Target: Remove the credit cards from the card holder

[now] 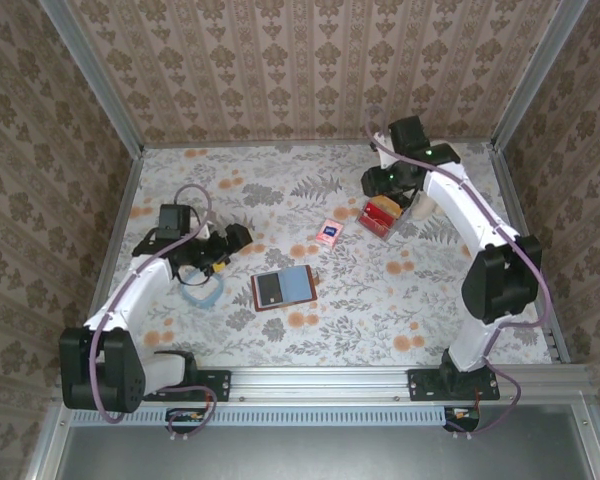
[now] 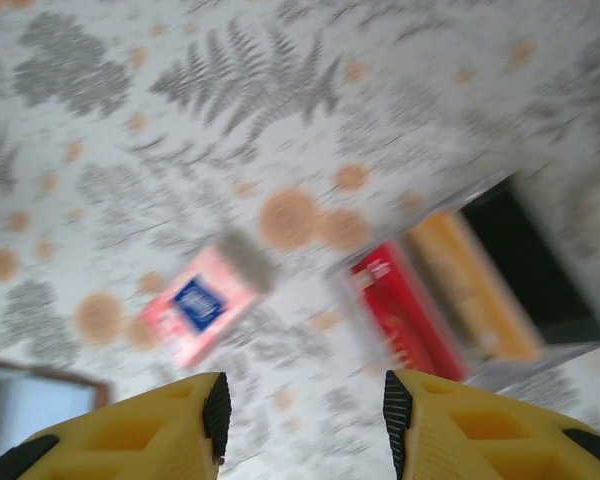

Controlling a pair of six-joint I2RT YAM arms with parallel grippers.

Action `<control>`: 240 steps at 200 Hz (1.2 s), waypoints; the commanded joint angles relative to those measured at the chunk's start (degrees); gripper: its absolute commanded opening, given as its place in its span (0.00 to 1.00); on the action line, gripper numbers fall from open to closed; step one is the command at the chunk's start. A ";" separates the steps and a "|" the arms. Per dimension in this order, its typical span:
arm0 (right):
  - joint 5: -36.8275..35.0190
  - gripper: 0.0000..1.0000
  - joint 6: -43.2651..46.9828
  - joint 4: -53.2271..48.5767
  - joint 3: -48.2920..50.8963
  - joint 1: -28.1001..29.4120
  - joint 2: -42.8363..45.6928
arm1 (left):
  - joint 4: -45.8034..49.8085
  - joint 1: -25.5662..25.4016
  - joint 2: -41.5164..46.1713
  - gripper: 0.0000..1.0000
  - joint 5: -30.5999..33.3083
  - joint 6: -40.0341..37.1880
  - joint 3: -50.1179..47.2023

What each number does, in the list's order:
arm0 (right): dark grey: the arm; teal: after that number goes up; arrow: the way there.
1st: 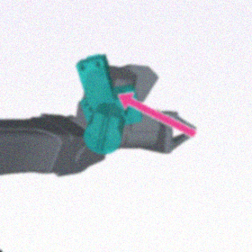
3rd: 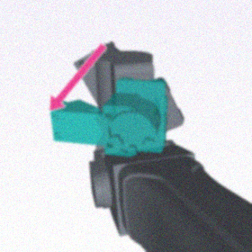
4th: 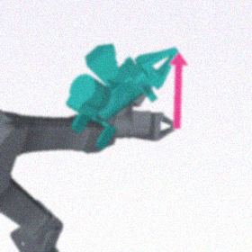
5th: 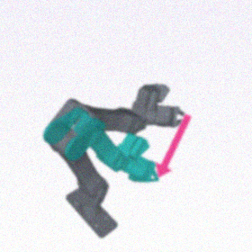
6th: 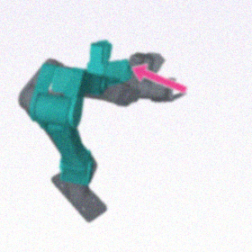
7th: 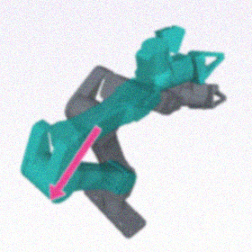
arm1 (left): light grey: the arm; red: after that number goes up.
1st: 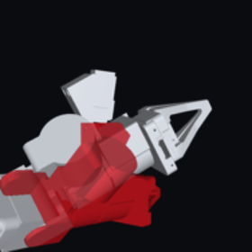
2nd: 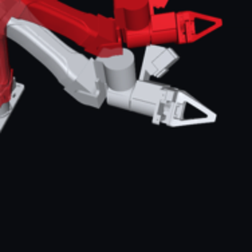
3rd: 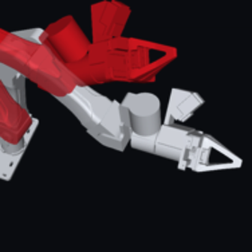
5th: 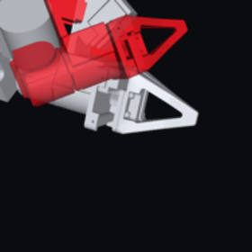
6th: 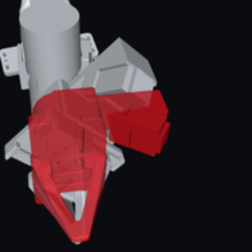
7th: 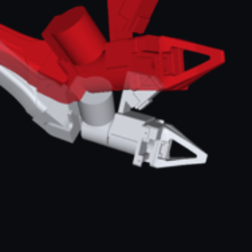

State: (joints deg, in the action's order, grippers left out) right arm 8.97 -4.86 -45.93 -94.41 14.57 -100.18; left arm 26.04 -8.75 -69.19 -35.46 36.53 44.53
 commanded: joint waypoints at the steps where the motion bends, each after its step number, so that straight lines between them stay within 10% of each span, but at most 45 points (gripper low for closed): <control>1: 10.62 0.49 -14.28 5.12 8.51 4.05 4.74 | 2.17 -2.04 1.51 0.96 3.50 1.77 -1.67; 89: 11.63 0.44 -37.12 25.59 21.32 28.02 -2.01 | 0.29 -9.31 -0.73 0.75 9.38 7.08 -6.11; 164: 10.37 0.28 -42.33 29.63 20.76 30.94 -12.12 | -3.83 -13.12 -7.58 0.34 11.74 10.90 -6.86; 240: 14.66 0.22 -41.96 31.25 19.48 30.95 -16.39 | -4.81 -13.59 -12.96 0.17 11.73 10.22 -6.23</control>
State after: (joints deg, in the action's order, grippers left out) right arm 21.47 -46.30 -15.73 -73.54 45.28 -115.18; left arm 22.11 -21.85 -81.10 -23.99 46.83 38.26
